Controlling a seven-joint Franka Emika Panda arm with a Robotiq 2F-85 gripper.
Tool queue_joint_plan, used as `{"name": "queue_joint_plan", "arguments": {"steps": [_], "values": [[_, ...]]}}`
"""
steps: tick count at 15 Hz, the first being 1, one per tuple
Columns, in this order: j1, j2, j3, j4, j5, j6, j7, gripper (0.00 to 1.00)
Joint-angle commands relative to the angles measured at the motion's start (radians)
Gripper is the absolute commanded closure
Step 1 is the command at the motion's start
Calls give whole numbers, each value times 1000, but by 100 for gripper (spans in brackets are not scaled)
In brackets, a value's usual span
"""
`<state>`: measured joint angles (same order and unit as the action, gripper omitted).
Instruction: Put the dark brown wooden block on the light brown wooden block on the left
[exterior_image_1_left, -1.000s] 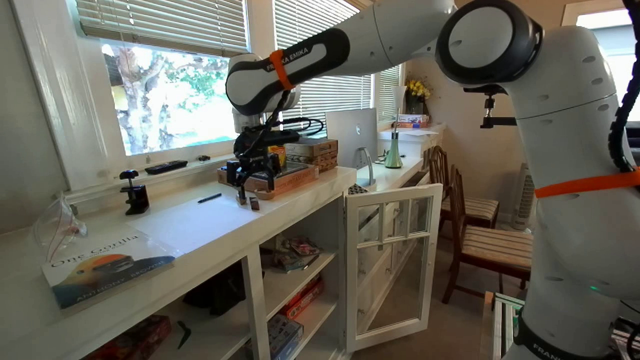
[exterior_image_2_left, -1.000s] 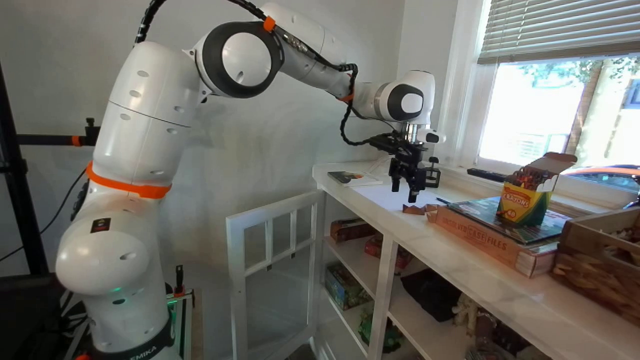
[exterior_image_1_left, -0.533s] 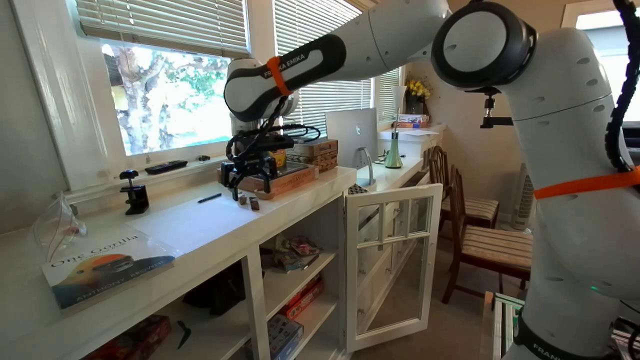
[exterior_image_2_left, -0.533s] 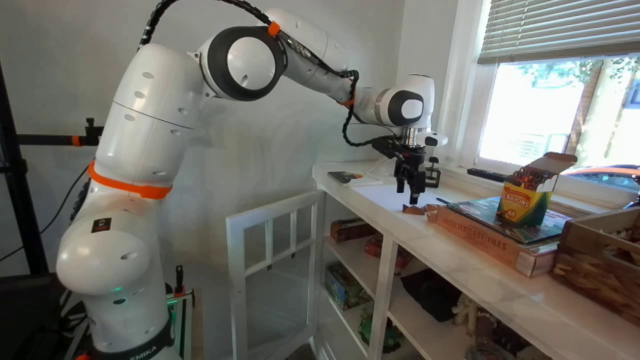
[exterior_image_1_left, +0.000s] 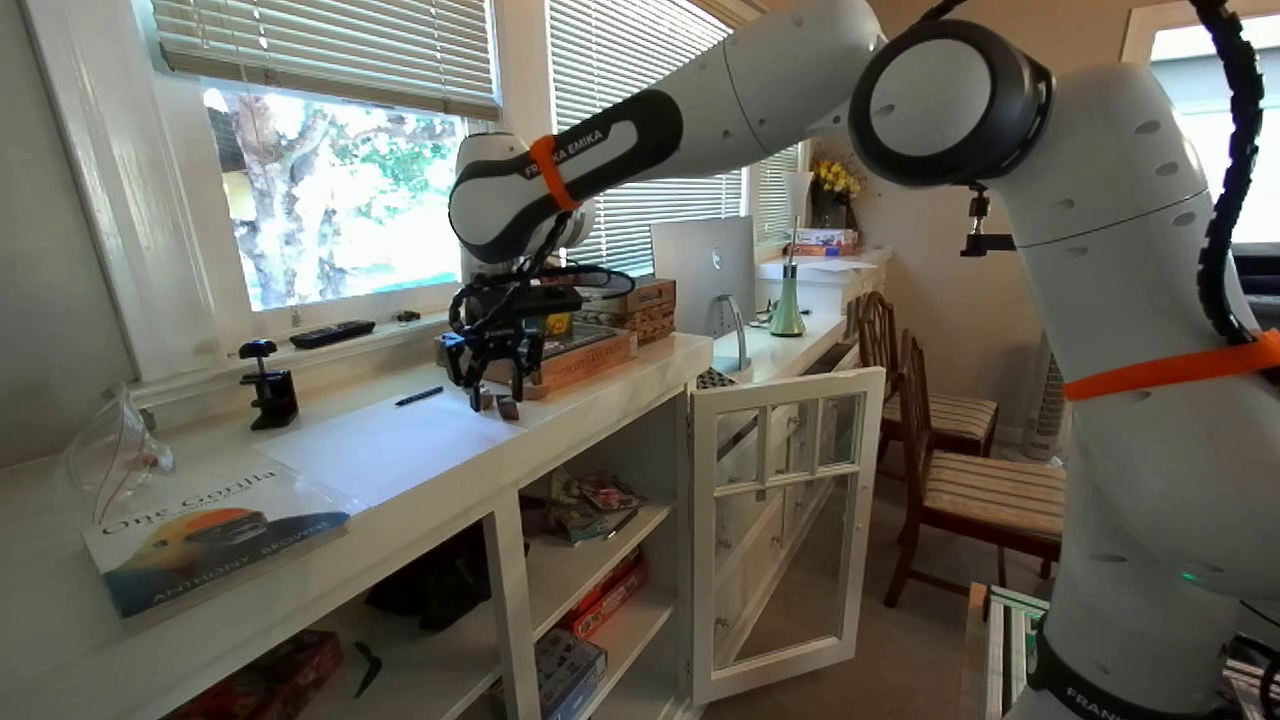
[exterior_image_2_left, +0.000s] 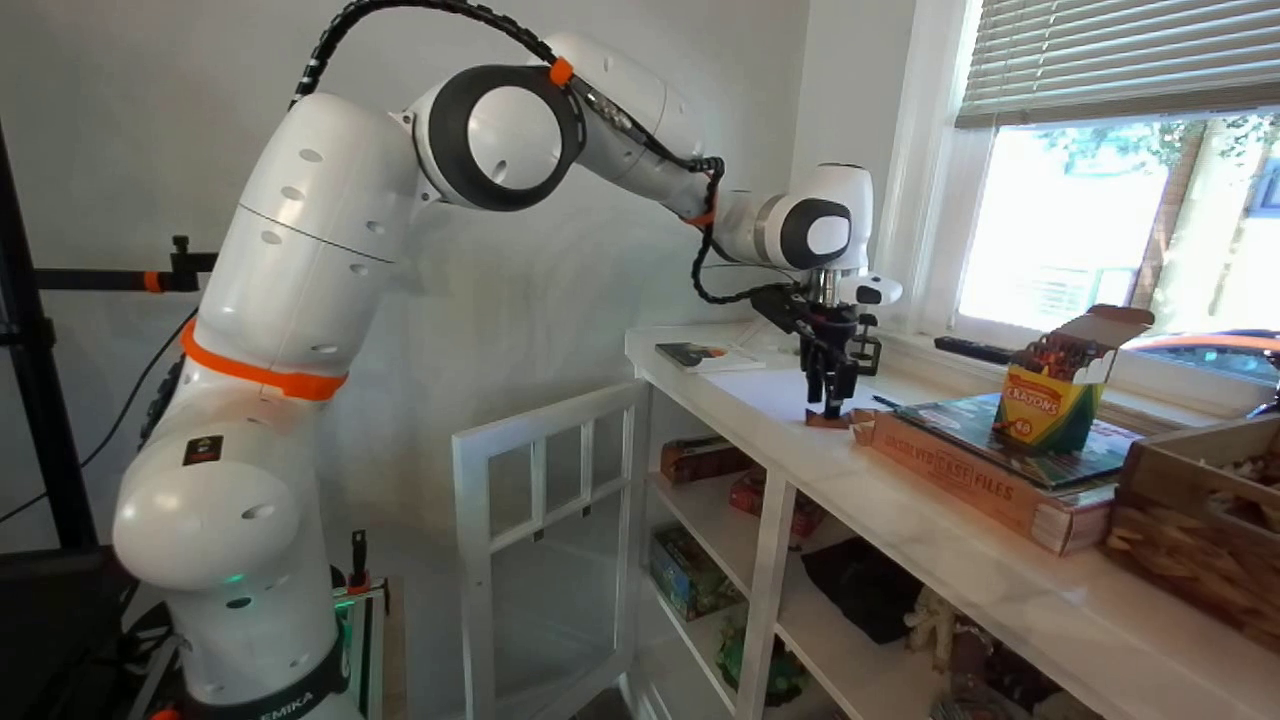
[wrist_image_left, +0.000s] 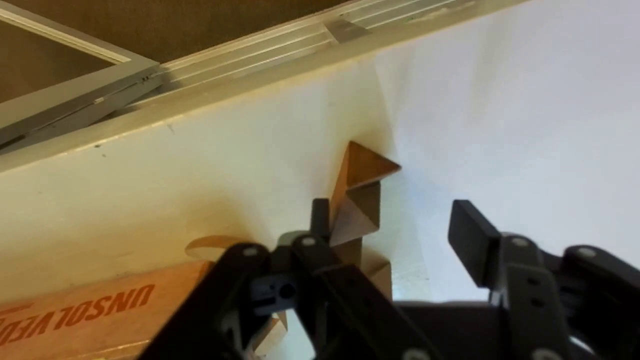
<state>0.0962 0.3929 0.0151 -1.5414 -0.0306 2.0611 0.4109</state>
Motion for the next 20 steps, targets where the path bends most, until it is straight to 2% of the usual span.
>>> {"name": "queue_joint_plan", "arguments": {"steps": [1,5,14,20], "values": [[15,21,-13,9,-9,23,12,67],[11,18,-15,8,-9,29,3,96],[-9,22,-46,86,-5,34,-2,94],[-5,57,-38,156,8,31,-11,94]]}}
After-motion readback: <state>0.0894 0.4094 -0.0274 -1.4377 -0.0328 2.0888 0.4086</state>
